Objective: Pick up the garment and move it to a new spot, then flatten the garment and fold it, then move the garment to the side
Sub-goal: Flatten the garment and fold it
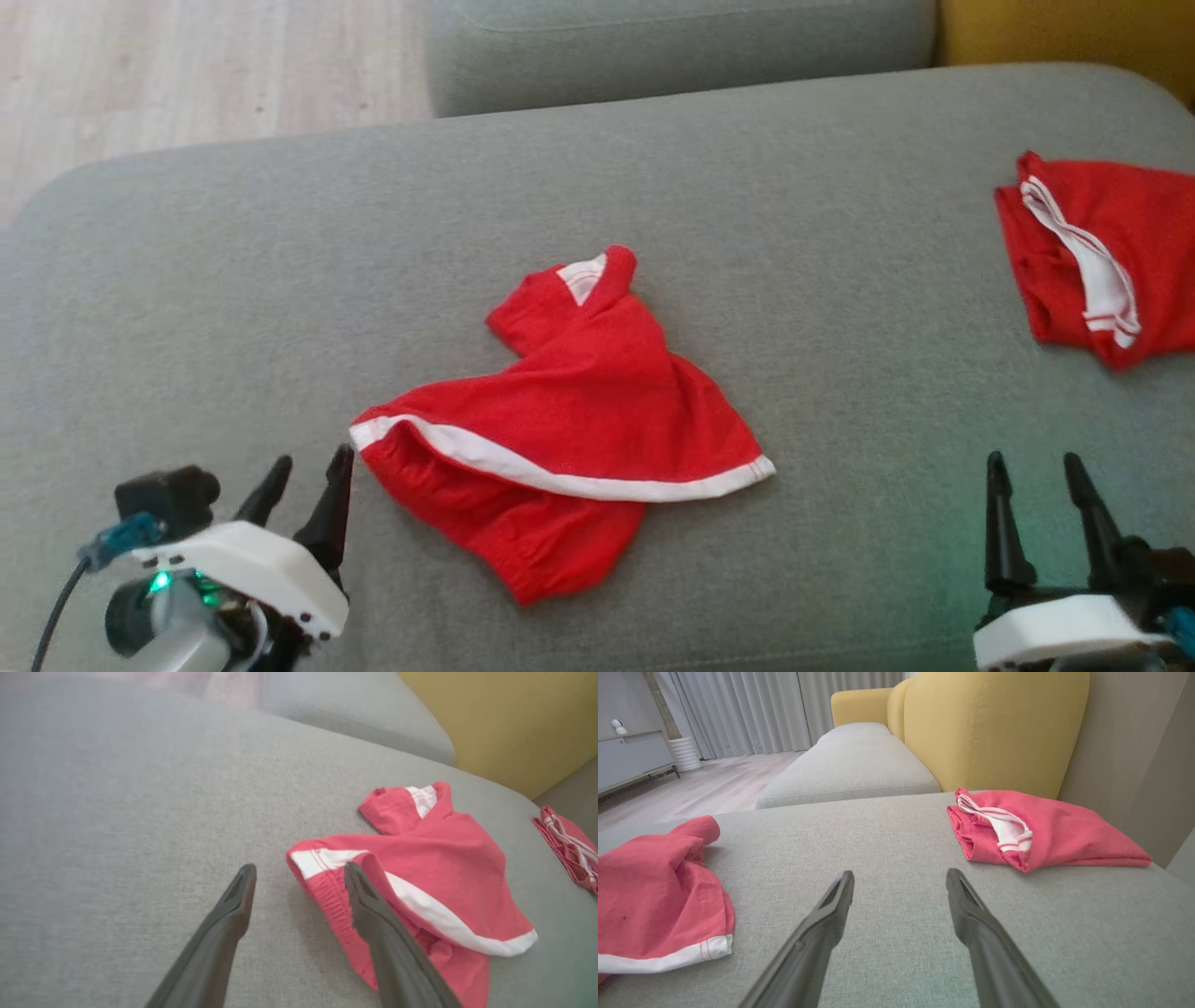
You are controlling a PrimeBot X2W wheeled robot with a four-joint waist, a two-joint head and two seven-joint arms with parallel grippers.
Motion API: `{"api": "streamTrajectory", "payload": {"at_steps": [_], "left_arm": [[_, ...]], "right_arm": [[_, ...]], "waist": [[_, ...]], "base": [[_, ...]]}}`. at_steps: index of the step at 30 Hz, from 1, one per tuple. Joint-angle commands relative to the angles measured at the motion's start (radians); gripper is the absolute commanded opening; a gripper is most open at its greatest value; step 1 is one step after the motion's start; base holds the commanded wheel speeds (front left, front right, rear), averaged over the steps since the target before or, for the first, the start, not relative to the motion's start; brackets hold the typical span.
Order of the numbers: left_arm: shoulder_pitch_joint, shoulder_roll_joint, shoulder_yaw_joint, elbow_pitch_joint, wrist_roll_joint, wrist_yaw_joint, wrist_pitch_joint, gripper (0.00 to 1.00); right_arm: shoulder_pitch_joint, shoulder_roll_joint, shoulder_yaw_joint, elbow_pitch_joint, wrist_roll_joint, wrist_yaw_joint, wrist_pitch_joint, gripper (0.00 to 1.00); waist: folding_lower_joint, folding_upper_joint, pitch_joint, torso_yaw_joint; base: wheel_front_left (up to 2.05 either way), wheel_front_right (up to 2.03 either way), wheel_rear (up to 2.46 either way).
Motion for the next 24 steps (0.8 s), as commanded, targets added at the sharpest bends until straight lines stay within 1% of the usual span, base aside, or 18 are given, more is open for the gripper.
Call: {"api": "streamTrajectory", "payload": {"at_steps": [1,3,5,6,7,11,15,18,19,20,24], "left_arm": [[-0.031,0.023,0.071,-0.052,0.046,0.026,-0.032,1.00],[-0.016,-0.004,0.095,-0.074,0.090,0.044,-0.043,1.00],[0.001,-0.040,0.124,-0.084,0.146,0.043,-0.047,1.00],[0.009,-0.057,0.141,-0.086,0.191,0.043,-0.047,1.00],[0.009,-0.057,0.141,-0.086,0.191,0.043,-0.047,1.00],[0.067,-0.138,0.212,-0.076,0.357,0.030,-0.048,1.00],[0.139,-0.222,0.300,-0.057,0.506,-0.005,-0.048,1.00],[0.197,-0.277,0.356,-0.041,0.597,-0.038,-0.048,1.00],[0.215,-0.293,0.373,-0.035,0.624,-0.051,-0.048,1.00],[0.242,-0.323,0.409,-0.029,0.672,-0.075,-0.048,1.00],[0.277,-0.382,0.473,-0.022,0.747,-0.122,-0.048,1.00]], "right_arm": [[-0.029,-0.009,0.013,-0.042,-0.015,-0.001,-0.011,1.00],[-0.027,-0.009,0.007,-0.049,-0.023,-0.001,-0.011,1.00],[-0.026,-0.009,0.004,-0.055,-0.031,-0.001,-0.011,1.00],[-0.026,-0.009,0.005,-0.057,-0.036,-0.001,-0.011,1.00],[-0.026,-0.009,0.005,-0.057,-0.036,-0.001,-0.011,1.00],[-0.030,-0.009,0.016,-0.066,-0.048,-0.001,-0.011,1.00],[-0.031,-0.009,0.026,-0.069,-0.050,-0.001,-0.011,1.00],[-0.026,-0.009,0.038,-0.065,-0.053,-0.001,-0.011,1.00],[-0.025,-0.009,0.041,-0.064,-0.053,-0.001,-0.011,1.00],[-0.024,-0.009,0.044,-0.061,-0.051,-0.001,-0.011,1.00],[-0.020,-0.009,0.057,-0.049,-0.045,-0.001,-0.011,1.00]], "waist": [[0.0000,0.0000,-0.012,0.024],[0.0000,0.0000,-0.022,0.041],[0.0000,0.0000,-0.033,0.057],[0.0000,0.0000,-0.038,0.062],[0.0000,0.0000,-0.038,0.062],[0.0000,0.0000,-0.054,0.075],[0.0000,0.0000,-0.066,0.078],[0.0000,0.0000,-0.075,0.076],[0.0000,0.0000,-0.077,0.075],[0.0000,0.0000,-0.079,0.075],[0.0000,0.0000,-0.081,0.080]], "base": [[0.00,0.00,0.00],[0.00,0.00,0.00],[0.00,0.00,0.00],[0.00,0.00,0.00],[0.00,0.00,0.00],[0.00,0.00,0.00],[0.00,0.00,0.00],[0.00,0.00,0.00],[0.00,0.00,0.00],[0.00,0.00,0.00],[0.00,0.00,0.00]]}}
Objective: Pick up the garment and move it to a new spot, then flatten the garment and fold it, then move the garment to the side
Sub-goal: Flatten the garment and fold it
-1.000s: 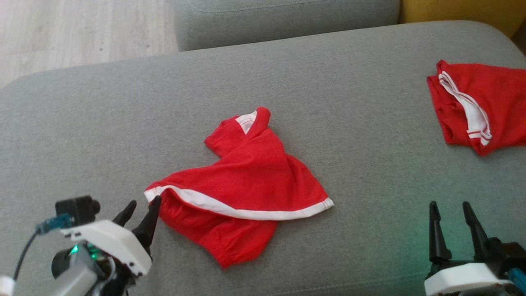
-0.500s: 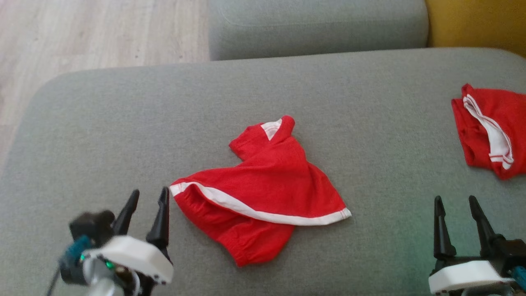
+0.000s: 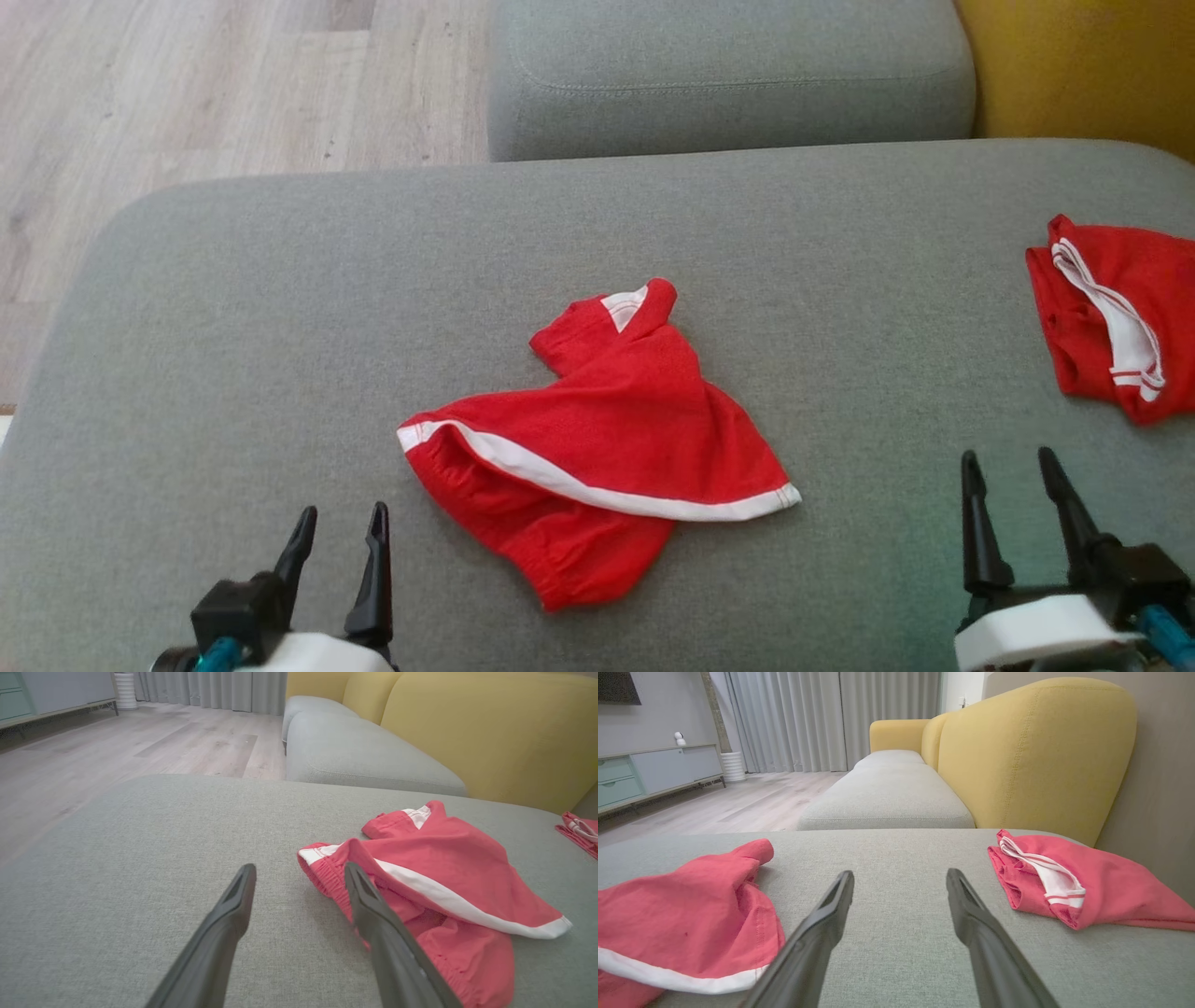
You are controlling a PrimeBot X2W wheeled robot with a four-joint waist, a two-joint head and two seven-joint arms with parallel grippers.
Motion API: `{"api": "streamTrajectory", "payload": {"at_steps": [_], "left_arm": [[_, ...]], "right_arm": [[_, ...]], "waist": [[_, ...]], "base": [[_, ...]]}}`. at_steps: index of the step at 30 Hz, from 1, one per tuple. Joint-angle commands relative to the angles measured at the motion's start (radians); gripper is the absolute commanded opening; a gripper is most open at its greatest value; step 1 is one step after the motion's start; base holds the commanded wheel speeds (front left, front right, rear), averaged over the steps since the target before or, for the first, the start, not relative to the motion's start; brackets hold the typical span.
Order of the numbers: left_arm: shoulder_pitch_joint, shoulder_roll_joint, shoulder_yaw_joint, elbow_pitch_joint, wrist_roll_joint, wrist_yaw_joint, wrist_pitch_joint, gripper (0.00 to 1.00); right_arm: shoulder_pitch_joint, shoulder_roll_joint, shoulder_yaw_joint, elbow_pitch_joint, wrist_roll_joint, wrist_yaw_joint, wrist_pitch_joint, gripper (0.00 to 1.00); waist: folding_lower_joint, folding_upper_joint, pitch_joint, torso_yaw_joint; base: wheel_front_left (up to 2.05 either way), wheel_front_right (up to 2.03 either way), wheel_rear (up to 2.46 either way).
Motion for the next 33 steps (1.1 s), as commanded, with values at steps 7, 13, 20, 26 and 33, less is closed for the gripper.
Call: {"api": "streamTrajectory", "payload": {"at_steps": [7,13,20,26,33], "left_arm": [[-0.026,-0.074,0.125,0.001,0.084,-0.081,-0.012,1.00],[-0.026,-0.112,0.180,0.024,0.130,-0.138,-0.012,1.00],[-0.026,-0.140,0.221,0.042,0.164,-0.186,-0.012,1.00],[-0.026,-0.157,0.242,0.050,0.186,-0.209,-0.012,1.00],[-0.034,-0.168,0.253,0.058,0.196,-0.224,-0.012,1.00]], "right_arm": [[-0.022,-0.009,0.039,-0.020,0.006,-0.001,-0.011,1.00],[-0.021,-0.009,0.045,-0.015,0.009,-0.001,-0.011,1.00],[-0.017,-0.009,0.049,-0.002,0.024,-0.001,-0.011,1.00],[-0.018,-0.009,0.055,0.004,0.035,-0.001,-0.011,1.00],[-0.025,-0.009,0.057,0.022,0.046,-0.001,-0.011,1.00]], "waist": [[0.0000,0.0000,0.001,0.006],[0.0000,0.0000,0.004,0.005],[0.0000,0.0000,0.005,0.009],[0.0000,0.0000,0.006,0.010],[0.0000,0.0000,0.009,0.010]], "base": [[0.00,0.00,0.00],[0.00,0.00,0.00],[0.00,0.00,0.00],[0.00,0.00,0.00],[0.00,0.00,0.00]]}}
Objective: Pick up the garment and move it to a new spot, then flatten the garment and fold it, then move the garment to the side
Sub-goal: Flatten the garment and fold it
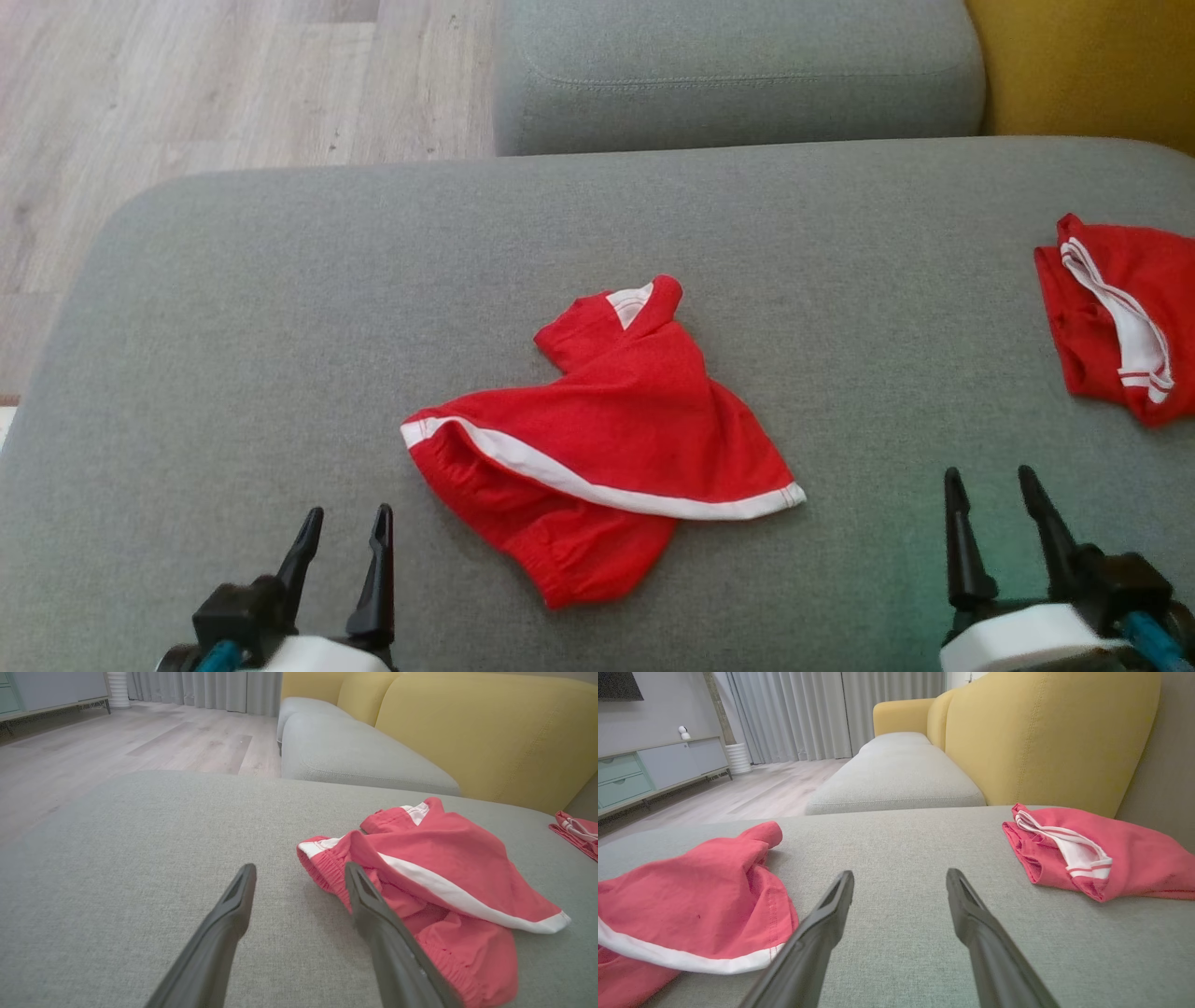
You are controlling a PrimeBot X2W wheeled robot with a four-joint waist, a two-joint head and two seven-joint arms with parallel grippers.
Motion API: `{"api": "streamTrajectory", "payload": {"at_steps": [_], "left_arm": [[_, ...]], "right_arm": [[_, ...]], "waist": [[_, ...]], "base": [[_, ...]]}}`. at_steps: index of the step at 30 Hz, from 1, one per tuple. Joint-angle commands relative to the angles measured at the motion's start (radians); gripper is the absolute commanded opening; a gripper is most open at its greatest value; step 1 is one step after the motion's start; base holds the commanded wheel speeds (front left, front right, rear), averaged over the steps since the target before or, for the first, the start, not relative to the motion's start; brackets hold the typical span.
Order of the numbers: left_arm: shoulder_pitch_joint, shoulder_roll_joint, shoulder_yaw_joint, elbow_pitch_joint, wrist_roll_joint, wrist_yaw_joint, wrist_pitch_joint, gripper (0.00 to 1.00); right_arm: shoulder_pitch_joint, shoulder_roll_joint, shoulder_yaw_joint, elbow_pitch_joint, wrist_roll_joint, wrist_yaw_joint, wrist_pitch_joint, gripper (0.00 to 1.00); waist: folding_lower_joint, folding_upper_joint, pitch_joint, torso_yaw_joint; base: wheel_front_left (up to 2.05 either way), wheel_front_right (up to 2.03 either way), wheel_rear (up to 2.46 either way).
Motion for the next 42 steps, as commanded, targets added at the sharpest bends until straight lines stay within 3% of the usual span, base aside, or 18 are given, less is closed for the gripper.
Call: {"api": "streamTrajectory", "payload": {"at_steps": [1,6,14,19,42], "left_arm": [[-0.046,-0.003,0.042,-0.022,-0.001,-0.006,-0.012,1.00],[-0.108,-0.008,0.048,0.040,-0.054,-0.016,0.009,1.00],[-0.249,-0.007,0.069,0.036,-0.166,0.000,0.273,1.00],[-0.291,-0.007,0.064,0.014,-0.219,0.009,0.406,1.00],[-0.337,-0.013,0.025,-0.024,-0.423,0.030,0.534,1.00]], "right_arm": [[-0.031,-0.009,0.034,-0.024,0.010,-0.001,-0.011,1.00],[-0.075,-0.009,0.113,0.027,0.019,-0.001,0.031,1.00],[-0.177,-0.010,0.234,0.063,0.029,-0.001,0.327,1.00],[-0.220,-0.011,0.269,0.075,0.017,-0.001,0.425,1.00],[-0.285,-0.009,0.298,0.142,-0.009,-0.001,0.419,1.00]], "waist": [[0.0000,0.0000,0.002,0.001],[0.0000,0.0000,0.011,0.003],[0.0000,0.0000,0.058,0.010],[0.0000,0.0000,0.093,0.014],[0.0000,0.0000,0.172,0.024]], "base": [[0.00,0.00,0.00],[0.00,0.00,0.00],[0.00,0.00,0.00],[0.00,0.00,0.00],[0.00,0.00,0.00]]}}
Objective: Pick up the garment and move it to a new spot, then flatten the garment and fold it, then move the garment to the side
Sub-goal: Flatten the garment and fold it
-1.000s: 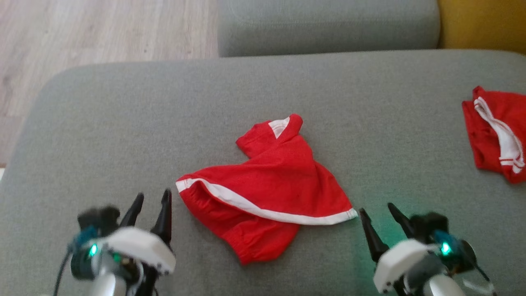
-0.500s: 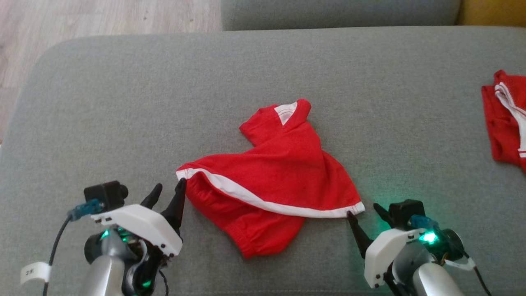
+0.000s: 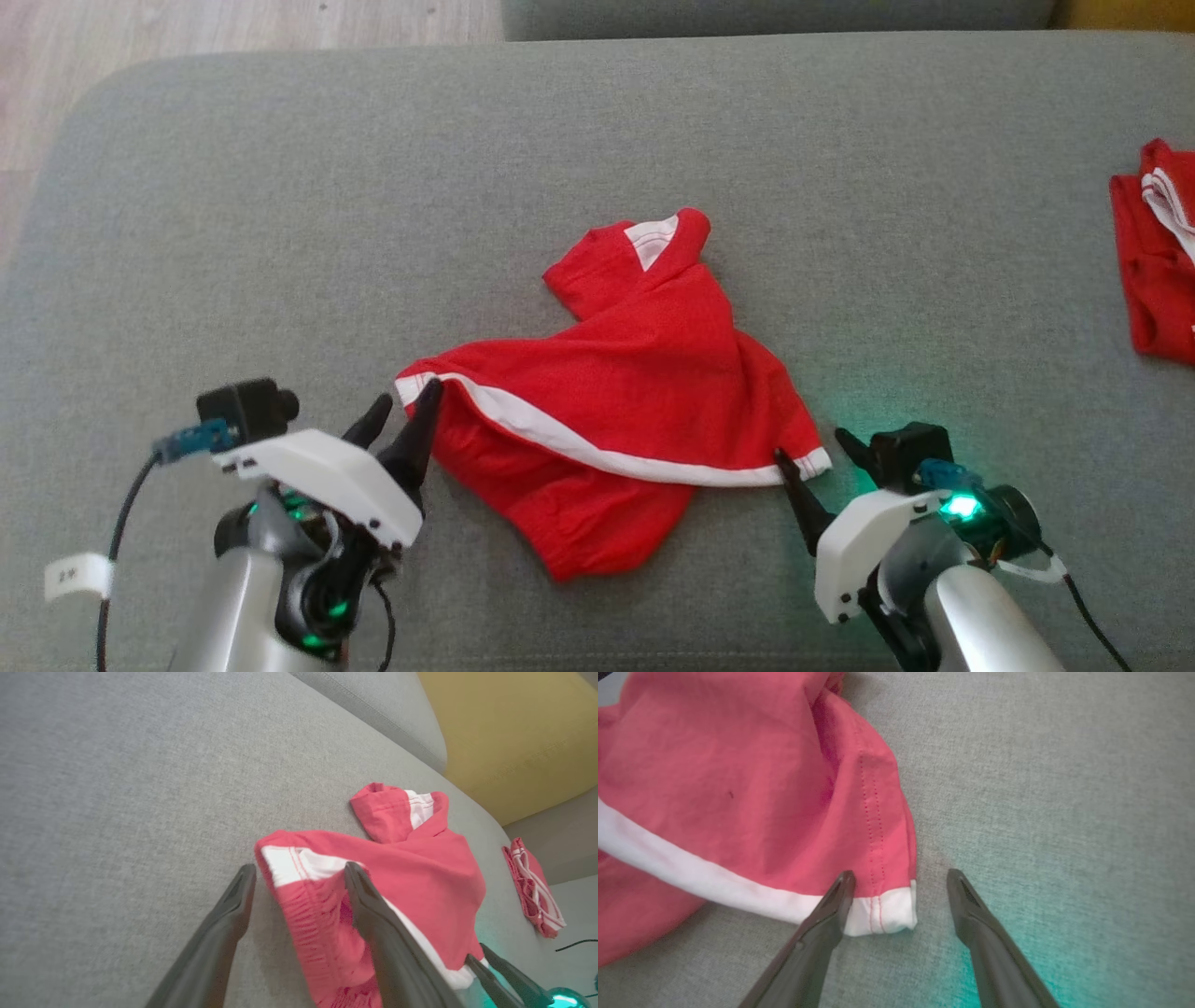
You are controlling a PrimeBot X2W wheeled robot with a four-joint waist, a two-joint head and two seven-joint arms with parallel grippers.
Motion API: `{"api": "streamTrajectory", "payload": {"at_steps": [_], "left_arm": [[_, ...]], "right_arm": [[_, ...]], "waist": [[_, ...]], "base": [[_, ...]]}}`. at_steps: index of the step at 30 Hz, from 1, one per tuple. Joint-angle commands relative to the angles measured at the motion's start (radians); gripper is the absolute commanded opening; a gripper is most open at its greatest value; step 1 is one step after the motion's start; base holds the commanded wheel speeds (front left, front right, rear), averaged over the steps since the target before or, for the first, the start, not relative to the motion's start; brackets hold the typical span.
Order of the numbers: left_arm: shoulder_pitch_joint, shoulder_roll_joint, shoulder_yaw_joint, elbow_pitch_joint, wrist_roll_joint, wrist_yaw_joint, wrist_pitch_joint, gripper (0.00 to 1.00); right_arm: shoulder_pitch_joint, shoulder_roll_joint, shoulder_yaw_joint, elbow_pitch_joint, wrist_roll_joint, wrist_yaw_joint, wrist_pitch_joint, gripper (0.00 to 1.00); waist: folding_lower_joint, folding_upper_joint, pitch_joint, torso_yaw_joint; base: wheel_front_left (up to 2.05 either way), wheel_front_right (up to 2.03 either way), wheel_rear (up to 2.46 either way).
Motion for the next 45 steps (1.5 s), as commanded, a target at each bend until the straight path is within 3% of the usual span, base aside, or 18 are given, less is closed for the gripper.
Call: {"api": "streamTrajectory", "payload": {"at_steps": [1,18,19,20,21,23,24,25,26,27,28,29,34,40,45], "left_arm": [[-0.055,0.002,0.039,-0.029,-0.012,0.002,0.005,1.00],[-0.101,0.005,0.042,0.048,-0.093,0.004,0.045,1.00],[-0.104,0.004,0.042,0.050,-0.096,0.003,0.044,0.93],[-0.106,0.004,0.042,0.052,-0.098,0.001,0.043,0.77],[-0.109,0.004,0.042,0.054,-0.100,0.000,0.041,0.71],[-0.115,0.004,0.041,0.058,-0.101,-0.003,0.036,0.63],[-0.118,0.004,0.042,0.060,-0.102,-0.004,0.032,0.66],[-0.121,0.004,0.042,0.062,-0.102,-0.005,0.029,0.69],[-0.123,0.004,0.042,0.065,-0.104,-0.008,0.027,0.49],[-0.125,0.005,0.041,0.067,-0.106,-0.011,0.027,0.38],[-0.126,0.005,0.039,0.069,-0.107,-0.014,0.027,0.26],[-0.127,0.006,0.038,0.069,-0.107,-0.018,0.025,0.00],[-0.115,0.010,0.034,0.037,-0.116,-0.038,0.016,0.00],[-0.077,0.017,0.041,-0.068,-0.134,-0.044,0.021,0.00],[-0.027,0.018,0.040,-0.241,-0.179,-0.049,0.060,0.00]], "right_arm": [[-0.033,-0.005,0.031,-0.018,-0.002,-0.001,-0.005,1.00],[-0.050,-0.012,0.079,0.009,0.017,-0.001,0.014,1.00],[-0.050,-0.013,0.080,0.009,0.018,-0.001,0.013,1.00],[-0.051,-0.013,0.081,0.010,0.019,-0.001,0.013,1.00],[-0.052,-0.013,0.084,0.011,0.021,-0.001,0.014,1.00],[-0.055,-0.014,0.089,0.015,0.024,-0.001,0.014,1.00],[-0.056,-0.014,0.091,0.018,0.027,-0.001,0.016,1.00],[-0.058,-0.014,0.094,0.023,0.029,-0.001,0.017,0.97],[-0.061,-0.014,0.100,0.026,0.037,-0.001,0.014,0.50],[-0.062,-0.014,0.107,0.032,0.052,-0.001,0.015,0.09],[-0.064,-0.014,0.116,0.036,0.071,-0.001,0.015,0.00],[-0.068,-0.013,0.120,0.037,0.091,-0.001,0.013,0.00],[-0.078,-0.011,0.080,-0.004,0.223,-0.001,-0.020,0.00],[-0.077,-0.014,-0.001,-0.137,0.357,-0.001,-0.026,0.00],[-0.050,-0.038,-0.075,-0.334,0.468,-0.001,0.027,0.00]], "waist": [[-0.0001,0.0000,0.002,-0.002],[-0.0001,0.0000,0.021,-0.019],[-0.0001,0.0000,0.023,-0.019],[-0.0001,0.0000,0.025,-0.018],[-0.0001,0.0000,0.026,-0.017],[-0.0001,0.0000,0.029,-0.016],[-0.0001,0.0000,0.030,-0.015],[-0.0001,0.0000,0.030,-0.015],[-0.0001,0.0000,0.030,-0.014],[-0.0001,0.0000,0.029,-0.013],[-0.0001,0.0000,0.027,-0.013],[-0.0001,0.0000,0.025,-0.013],[-0.0001,0.0000,0.003,-0.020],[-0.0001,0.0000,-0.027,-0.033],[-0.0001,0.0000,-0.061,-0.043]], "base": [[0.00,0.00,0.00],[0.00,0.00,0.00],[0.00,0.00,0.00],[0.00,0.00,0.00],[0.00,0.00,0.00],[0.00,0.00,0.00],[0.00,0.00,0.00],[0.00,0.00,0.00],[0.00,0.00,0.00],[0.00,0.00,0.00],[0.00,0.00,0.00],[0.00,0.00,0.00],[0.00,0.00,0.00],[0.00,0.00,0.00],[0.00,0.00,0.00]]}}
